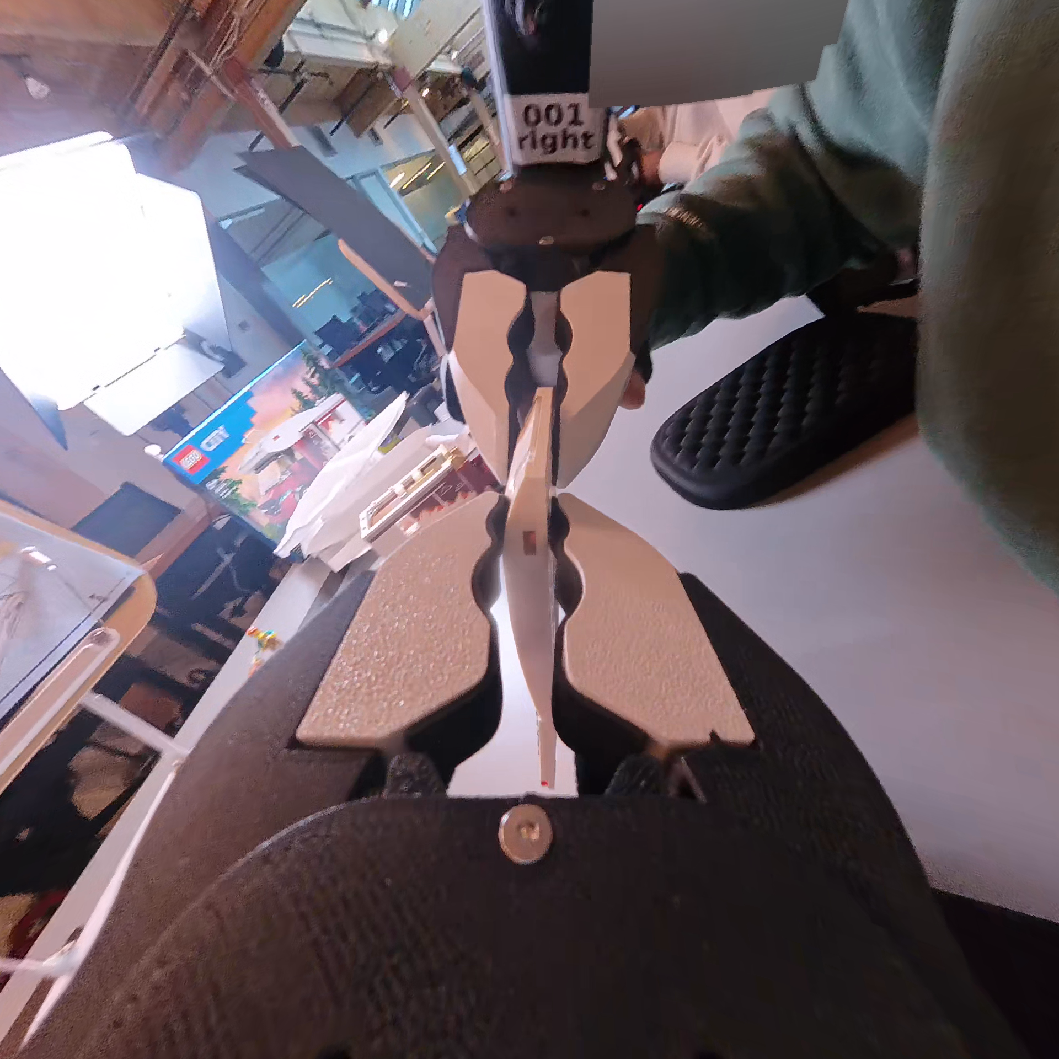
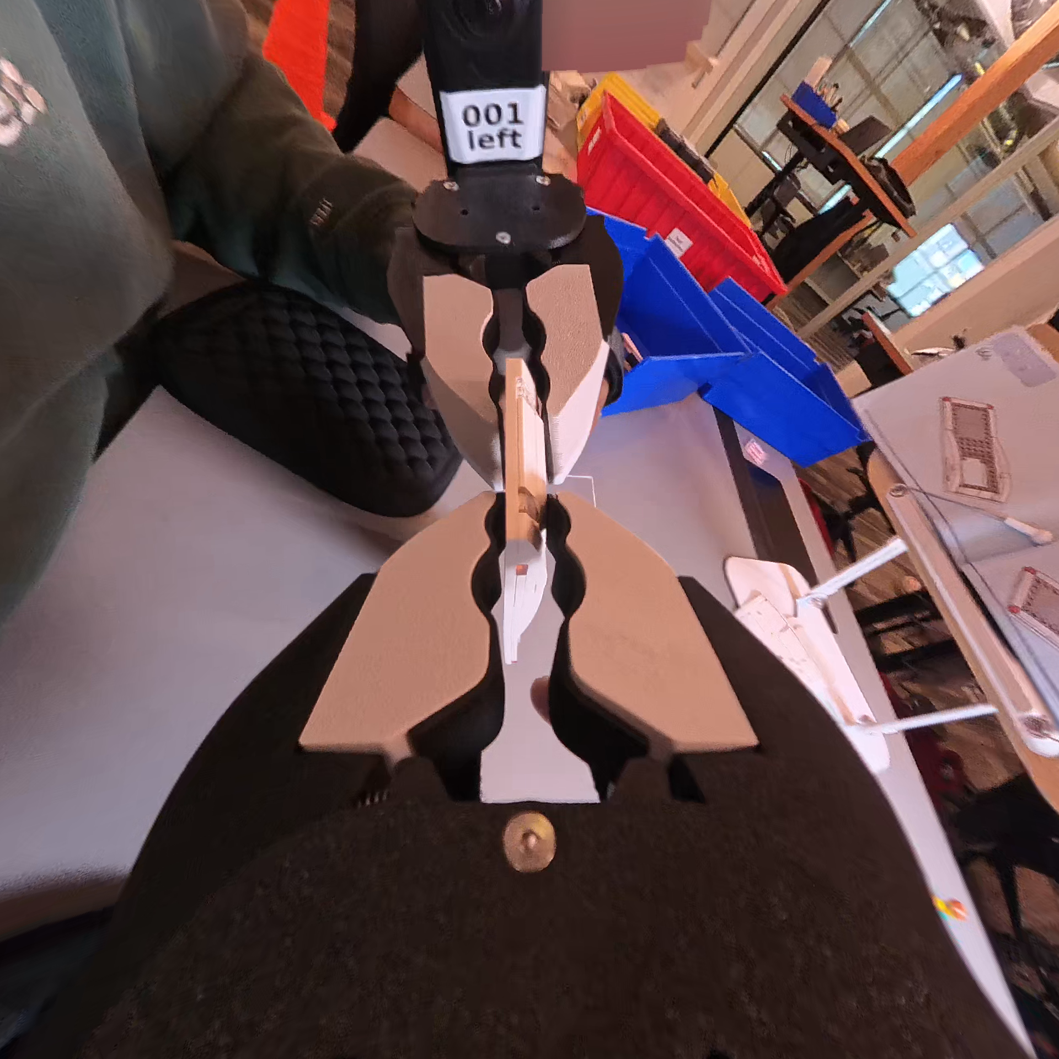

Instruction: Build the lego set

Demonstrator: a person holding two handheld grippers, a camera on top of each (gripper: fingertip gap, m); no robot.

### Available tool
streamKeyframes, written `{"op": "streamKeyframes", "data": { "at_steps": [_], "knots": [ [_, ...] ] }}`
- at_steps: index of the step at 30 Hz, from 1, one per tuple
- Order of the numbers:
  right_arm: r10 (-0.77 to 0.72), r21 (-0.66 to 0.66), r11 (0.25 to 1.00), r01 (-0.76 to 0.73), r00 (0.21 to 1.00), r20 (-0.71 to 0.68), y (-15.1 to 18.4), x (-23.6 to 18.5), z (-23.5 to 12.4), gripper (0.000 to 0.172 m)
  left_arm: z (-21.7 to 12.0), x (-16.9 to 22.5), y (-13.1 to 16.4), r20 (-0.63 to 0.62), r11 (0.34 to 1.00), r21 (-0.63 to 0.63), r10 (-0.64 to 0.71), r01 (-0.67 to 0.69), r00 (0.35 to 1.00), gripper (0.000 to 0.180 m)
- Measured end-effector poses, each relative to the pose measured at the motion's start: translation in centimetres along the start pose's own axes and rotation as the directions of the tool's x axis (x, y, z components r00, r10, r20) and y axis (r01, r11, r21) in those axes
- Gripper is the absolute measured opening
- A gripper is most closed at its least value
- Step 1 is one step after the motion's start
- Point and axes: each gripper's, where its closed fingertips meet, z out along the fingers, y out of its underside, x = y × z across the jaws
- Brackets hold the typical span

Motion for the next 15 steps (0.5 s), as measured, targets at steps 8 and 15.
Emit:
{"op": "streamKeyframes", "data": {
  "at_steps": [8,15],
  "knots": [
    [-0.276,-0.126,0.957,0.261,0.952,-0.131,0.7,-0.5,0.5,0.013,-0.7,0.5,1.4,0.001,0.979,-0.124,0.161,-0.16,0.987,0.014],
    [-0.293,-0.058,0.956,0.287,0.943,-0.158,-0.3,-0.9,0.3,0.014,-1.0,0.9,0.7,-0.031,0.99,-0.076,0.116,-0.118,0.993,0.014]
  ]
}}
